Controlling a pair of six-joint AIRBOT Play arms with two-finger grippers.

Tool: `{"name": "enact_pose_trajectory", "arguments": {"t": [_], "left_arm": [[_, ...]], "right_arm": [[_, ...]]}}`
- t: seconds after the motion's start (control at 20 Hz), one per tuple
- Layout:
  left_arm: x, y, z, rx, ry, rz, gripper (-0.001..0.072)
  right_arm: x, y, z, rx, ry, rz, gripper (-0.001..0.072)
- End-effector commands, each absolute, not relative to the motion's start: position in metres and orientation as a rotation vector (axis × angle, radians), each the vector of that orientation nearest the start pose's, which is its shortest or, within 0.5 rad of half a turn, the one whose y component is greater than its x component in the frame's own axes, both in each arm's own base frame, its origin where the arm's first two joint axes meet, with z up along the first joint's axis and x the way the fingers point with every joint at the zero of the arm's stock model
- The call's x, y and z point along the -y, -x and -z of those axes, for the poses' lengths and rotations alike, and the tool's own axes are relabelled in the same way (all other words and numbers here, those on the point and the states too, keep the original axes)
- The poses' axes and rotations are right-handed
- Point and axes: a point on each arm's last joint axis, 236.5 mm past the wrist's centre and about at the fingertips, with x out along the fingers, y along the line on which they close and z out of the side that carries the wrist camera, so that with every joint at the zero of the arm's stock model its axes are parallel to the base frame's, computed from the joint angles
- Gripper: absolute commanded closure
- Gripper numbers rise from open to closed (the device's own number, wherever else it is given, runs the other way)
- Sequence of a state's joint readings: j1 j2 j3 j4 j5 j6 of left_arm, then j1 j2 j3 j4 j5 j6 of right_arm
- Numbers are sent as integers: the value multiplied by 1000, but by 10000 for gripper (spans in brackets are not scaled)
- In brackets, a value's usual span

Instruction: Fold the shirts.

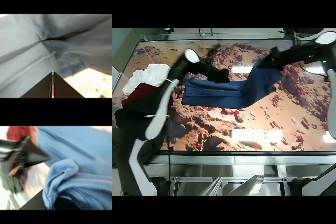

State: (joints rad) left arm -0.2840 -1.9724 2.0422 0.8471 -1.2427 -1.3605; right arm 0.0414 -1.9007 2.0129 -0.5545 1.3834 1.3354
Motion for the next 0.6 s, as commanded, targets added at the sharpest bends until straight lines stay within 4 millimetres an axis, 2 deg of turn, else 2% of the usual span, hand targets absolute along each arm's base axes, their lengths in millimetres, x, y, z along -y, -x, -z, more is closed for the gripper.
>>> {"name": "enact_pose_trajectory", "arguments": {"t": [0.0, 0.1, 0.2, 0.25, 0.35, 0.4, 0.5, 0.55], "left_arm": [[217, -488, -148, -992, 281, 783, 702], [175, -475, -182, -929, 270, 746, 695], [149, -456, -190, -929, 258, 723, 695], [140, -448, -187, -938, 257, 714, 694], [130, -437, -176, -955, 262, 700, 694], [127, -434, -168, -966, 265, 695, 694], [121, -430, -153, -987, 280, 685, 694], [119, -429, -146, -1000, 287, 683, 694]], "right_arm": [[-326, -543, -145, -815, -610, -879, 695], [-396, -547, -137, -714, -648, -856, 695], [-459, -539, -105, -673, -696, -831, 694], [-488, -532, -82, -644, -689, -824, 615], [-528, -518, -45, -604, -698, -805, 74], [-543, -508, -41, -603, -717, -824, 47], [-561, -489, -57, -567, -681, -926, 52], [-563, -480, -70, -547, -644, -998, 133]]}}
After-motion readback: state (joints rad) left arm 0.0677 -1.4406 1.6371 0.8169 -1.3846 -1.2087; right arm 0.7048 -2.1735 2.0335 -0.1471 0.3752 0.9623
